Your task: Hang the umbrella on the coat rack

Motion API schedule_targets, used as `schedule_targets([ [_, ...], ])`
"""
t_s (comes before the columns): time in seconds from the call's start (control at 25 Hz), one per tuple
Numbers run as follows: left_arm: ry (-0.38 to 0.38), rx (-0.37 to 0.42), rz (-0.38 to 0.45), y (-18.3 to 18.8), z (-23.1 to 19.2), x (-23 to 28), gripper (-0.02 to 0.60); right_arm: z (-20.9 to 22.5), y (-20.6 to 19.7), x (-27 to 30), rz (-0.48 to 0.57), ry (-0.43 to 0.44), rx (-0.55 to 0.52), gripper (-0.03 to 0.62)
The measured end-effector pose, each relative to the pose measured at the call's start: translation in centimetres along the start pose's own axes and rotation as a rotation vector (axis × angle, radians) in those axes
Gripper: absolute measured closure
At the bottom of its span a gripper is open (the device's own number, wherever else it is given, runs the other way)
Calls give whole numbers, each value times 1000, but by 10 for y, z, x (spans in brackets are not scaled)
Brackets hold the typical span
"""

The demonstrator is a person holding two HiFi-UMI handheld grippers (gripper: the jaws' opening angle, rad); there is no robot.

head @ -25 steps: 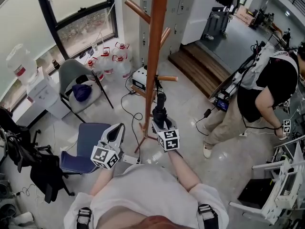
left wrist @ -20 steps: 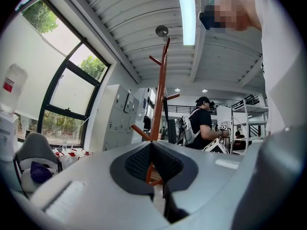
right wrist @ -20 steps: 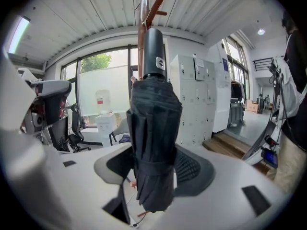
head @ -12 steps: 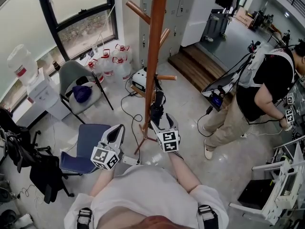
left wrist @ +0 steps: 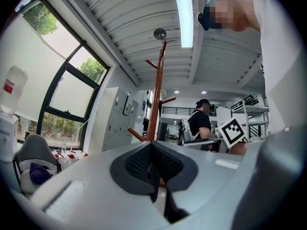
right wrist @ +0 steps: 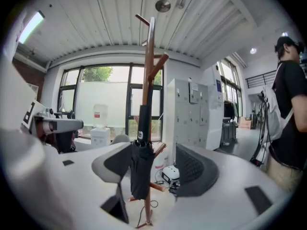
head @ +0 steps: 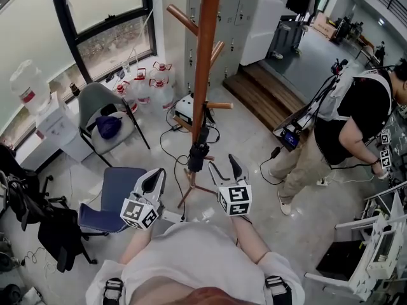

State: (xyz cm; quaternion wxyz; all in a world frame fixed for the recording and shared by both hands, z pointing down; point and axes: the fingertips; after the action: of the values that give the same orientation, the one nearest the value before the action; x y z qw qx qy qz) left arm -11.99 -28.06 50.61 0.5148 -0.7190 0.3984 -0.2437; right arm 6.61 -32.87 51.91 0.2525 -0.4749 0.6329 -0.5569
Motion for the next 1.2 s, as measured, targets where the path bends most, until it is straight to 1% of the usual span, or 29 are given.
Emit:
schedule_targets([
  [0.04, 2, -1, 3, 1, 0, -1, 572, 1, 10, -7, 25, -13, -8, 308],
  [0.08, 4, 0, 6, 1, 0, -2, 572, 1, 18, -14, 48, -25, -10, 341],
  [0.24, 4, 30, 14, 5, 6, -5, 572, 0, 34, -36, 99, -39, 15, 542],
  [0.32, -2, 44, 17, 7, 10, -6, 572, -3, 33, -42, 111, -34, 24, 585],
  [0.44, -3, 57, 11, 5, 12, -8, 572, -7, 27, -48, 114, -28, 38, 586],
  [0.56, 7, 51, 8, 3, 13, -10, 572, -7, 22, -53, 110, -27, 71, 588],
  [0.64, 4, 55, 8, 2, 14, -11, 572, -9, 20, -55, 107, -25, 60, 588],
  [0.8, 2, 76, 1, -1, 18, -13, 572, -17, 23, -58, 108, -17, 1, 588],
  [1.08, 1, 86, -4, -2, 22, -17, 572, -23, 21, -58, 105, -5, 21, 588],
  [1.2, 0, 87, -8, -4, 22, -19, 572, -26, 20, -58, 108, 1, 2, 588],
])
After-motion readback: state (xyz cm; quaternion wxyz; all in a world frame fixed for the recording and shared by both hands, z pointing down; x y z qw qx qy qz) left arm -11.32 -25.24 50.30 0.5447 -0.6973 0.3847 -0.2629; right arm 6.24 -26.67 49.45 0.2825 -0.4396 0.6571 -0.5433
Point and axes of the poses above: the fingertips, and each gripper's own axes: x forward along the fingers, z to its right, y out of its top, and after that the axes turned 12 degrees about -x, right-handed
